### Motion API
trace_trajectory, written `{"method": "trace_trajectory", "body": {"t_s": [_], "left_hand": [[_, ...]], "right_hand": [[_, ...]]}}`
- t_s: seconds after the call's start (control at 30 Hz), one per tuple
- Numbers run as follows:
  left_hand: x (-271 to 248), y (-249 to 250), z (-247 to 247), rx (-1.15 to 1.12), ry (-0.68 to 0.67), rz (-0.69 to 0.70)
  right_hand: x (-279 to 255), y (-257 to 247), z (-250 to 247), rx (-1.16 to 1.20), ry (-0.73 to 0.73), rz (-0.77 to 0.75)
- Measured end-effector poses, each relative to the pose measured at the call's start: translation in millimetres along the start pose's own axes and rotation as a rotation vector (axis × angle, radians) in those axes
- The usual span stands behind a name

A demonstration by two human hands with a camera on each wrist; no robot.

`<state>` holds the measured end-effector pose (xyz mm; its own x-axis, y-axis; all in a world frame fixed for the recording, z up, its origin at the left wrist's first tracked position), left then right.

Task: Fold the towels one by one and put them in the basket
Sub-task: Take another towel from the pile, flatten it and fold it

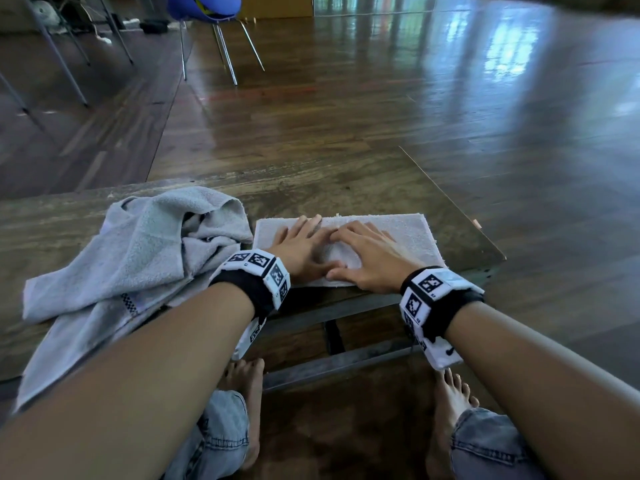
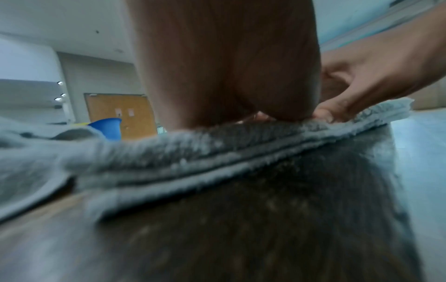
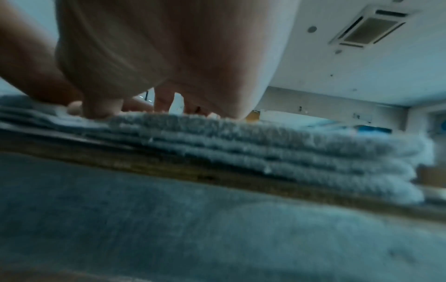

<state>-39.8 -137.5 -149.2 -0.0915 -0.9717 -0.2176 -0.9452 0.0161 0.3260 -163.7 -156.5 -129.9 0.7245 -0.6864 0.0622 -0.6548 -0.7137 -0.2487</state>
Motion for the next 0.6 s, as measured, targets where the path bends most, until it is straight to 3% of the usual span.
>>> {"method": "trace_trajectory", "body": {"t_s": [0.1,0.33,0.6], "left_hand": [[-4,-7,8,-0.022,-0.045,0.01],[-9,-14,6,0.008,-0.095,-0.011],[-23,-55,-2,0.05,-0.135,-0.166]], "right_hand": [[-2,11,8,0.061,-0.017,0.078],[-9,33,20,-0.051,-0.15,0.202],[-24,55,13,-0.117,-0.186,0.302]]}}
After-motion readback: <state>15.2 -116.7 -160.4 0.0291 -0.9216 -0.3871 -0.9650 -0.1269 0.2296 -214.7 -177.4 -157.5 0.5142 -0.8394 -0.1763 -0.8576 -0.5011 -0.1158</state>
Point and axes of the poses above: each hand's wrist, its own x-axis towards the middle knuckle, its own z-axis out of the palm, y = z × x, the point moved 8 cm from there along x, towards the middle knuckle, and after that the axes turned 6 degrees about -x, right-handed, at the moved point
